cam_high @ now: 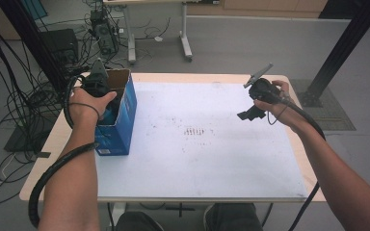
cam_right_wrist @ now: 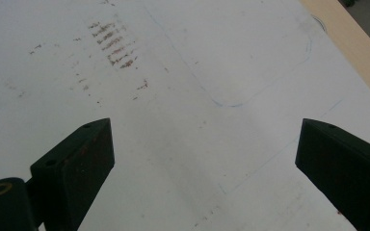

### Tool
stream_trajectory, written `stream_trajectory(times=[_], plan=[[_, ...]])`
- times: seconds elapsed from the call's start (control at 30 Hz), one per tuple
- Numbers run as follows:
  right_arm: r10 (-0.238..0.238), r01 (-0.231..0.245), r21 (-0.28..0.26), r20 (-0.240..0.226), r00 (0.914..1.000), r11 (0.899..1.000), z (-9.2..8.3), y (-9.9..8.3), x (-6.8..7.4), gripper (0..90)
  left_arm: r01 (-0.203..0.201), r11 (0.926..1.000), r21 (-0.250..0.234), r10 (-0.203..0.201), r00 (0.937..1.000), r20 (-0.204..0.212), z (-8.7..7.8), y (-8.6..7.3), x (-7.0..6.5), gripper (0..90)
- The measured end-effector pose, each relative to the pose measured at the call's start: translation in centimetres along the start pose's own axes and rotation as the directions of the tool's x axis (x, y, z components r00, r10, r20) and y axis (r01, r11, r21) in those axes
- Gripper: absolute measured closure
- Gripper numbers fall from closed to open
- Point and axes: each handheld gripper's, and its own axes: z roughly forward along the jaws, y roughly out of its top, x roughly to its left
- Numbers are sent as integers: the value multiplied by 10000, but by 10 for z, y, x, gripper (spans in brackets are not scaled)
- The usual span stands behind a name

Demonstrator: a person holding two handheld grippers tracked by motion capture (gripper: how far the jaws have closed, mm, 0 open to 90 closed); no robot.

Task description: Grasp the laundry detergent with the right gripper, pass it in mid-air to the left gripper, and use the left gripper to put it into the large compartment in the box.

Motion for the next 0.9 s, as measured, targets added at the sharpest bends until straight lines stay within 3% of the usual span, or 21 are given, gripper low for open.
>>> stream_trajectory(times=[0.43, 0.9], plan=[[-5, 5, -5, -30, 10000, 10000, 1, -1, 0, 64, -172, 9998, -36, 172, 9998, -79, -2, -1, -1, 327], [84, -83, -141, 22, 10000, 9999, -1, 2, 0, 64, -685, 9967, -446, 653, 9955, -688, -32, -6, -6, 284]])
